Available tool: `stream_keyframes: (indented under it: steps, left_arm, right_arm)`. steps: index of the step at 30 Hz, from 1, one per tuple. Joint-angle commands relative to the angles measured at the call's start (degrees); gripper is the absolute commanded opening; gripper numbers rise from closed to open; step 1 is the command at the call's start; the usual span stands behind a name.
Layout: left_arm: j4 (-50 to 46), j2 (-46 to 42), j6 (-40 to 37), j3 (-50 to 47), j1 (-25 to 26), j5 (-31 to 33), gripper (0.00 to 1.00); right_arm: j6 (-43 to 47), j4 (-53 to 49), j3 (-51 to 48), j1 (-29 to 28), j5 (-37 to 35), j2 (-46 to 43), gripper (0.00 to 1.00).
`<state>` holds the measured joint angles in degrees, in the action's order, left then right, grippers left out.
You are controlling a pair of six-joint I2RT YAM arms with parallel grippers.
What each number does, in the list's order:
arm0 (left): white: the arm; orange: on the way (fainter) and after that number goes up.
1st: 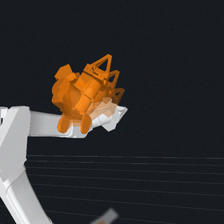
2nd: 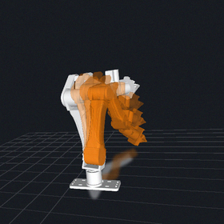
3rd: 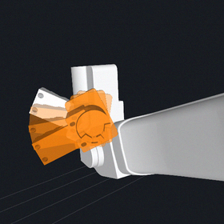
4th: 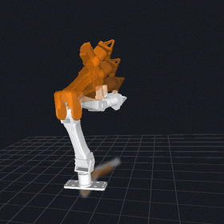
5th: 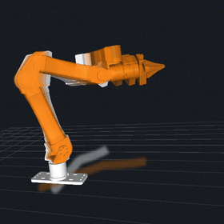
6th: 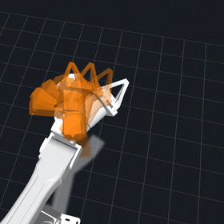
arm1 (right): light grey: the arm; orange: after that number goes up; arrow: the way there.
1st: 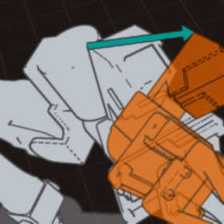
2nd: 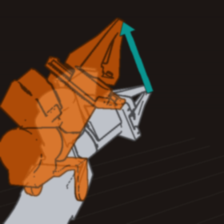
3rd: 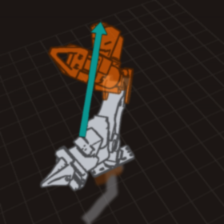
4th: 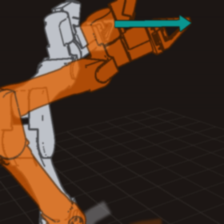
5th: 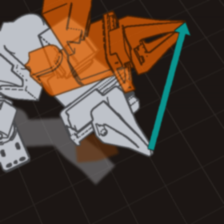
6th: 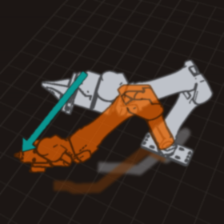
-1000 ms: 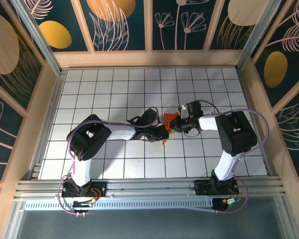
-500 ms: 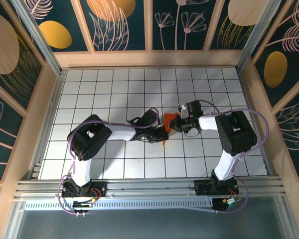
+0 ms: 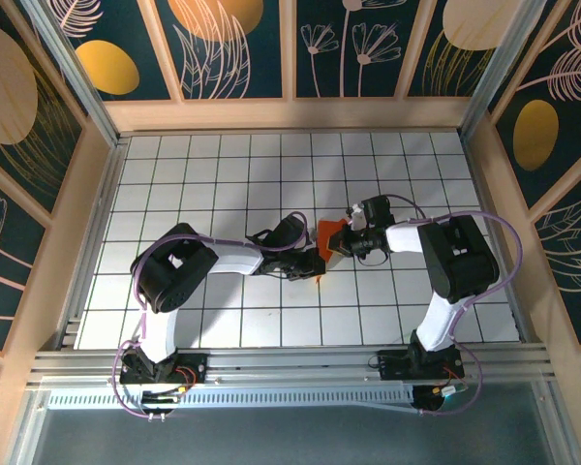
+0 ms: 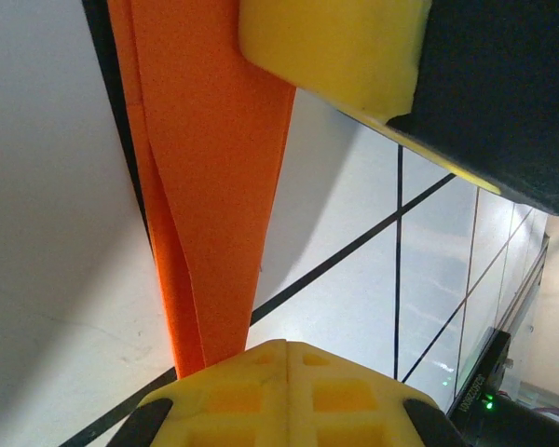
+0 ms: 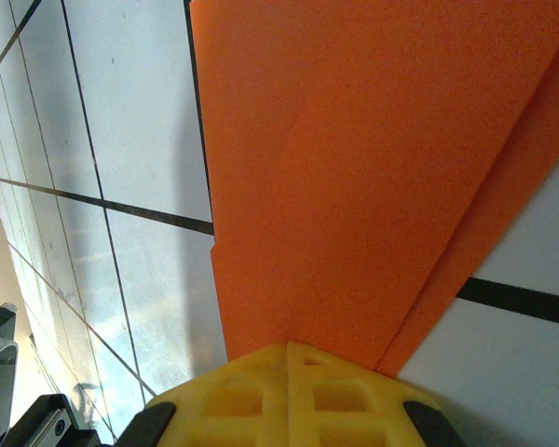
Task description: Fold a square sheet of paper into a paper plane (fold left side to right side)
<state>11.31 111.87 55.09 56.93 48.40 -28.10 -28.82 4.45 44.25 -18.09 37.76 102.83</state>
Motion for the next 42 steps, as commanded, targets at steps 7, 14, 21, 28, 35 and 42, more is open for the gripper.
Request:
stream_keyframes:
  steps: [7, 14, 21, 28, 35, 42]
  left_arm:
    - [-1.25, 0.13, -0.70, -0.85, 0.52, -0.42, 0.05]
    - [-1.24, 0.26, -0.76, -2.43, 0.55, -0.40, 0.05]
    - [-1.27, 0.50, -0.77, -2.55, 0.68, -0.41, 0.05]
    - [-2.32, 0.23, -1.42, -2.61, 1.24, -0.30, 0.05]
    - [-3.14, -0.86, -2.40, -3.98, 1.88, 0.20, 0.05]
    - [-2.52, -1.96, -2.62, -6.20, 2.52, 0.07, 0.05]
  right_arm:
    - [2.18, -3.77, -1.36, -0.27, -10.16, 5.86, 0.00]
    - [2.26, -3.85, -1.36, -0.28, -10.16, 5.98, 0.00]
    - [2.36, -3.99, -1.27, -0.33, -10.07, 6.15, 0.00]
    - [2.58, -4.45, -0.64, -0.35, -10.25, 6.39, 0.00]
    - [2.69, -4.77, -0.26, -0.22, -10.25, 6.63, 0.00]
    - [2.88, -5.06, -0.19, -0.27, -10.51, 6.71, 0.00]
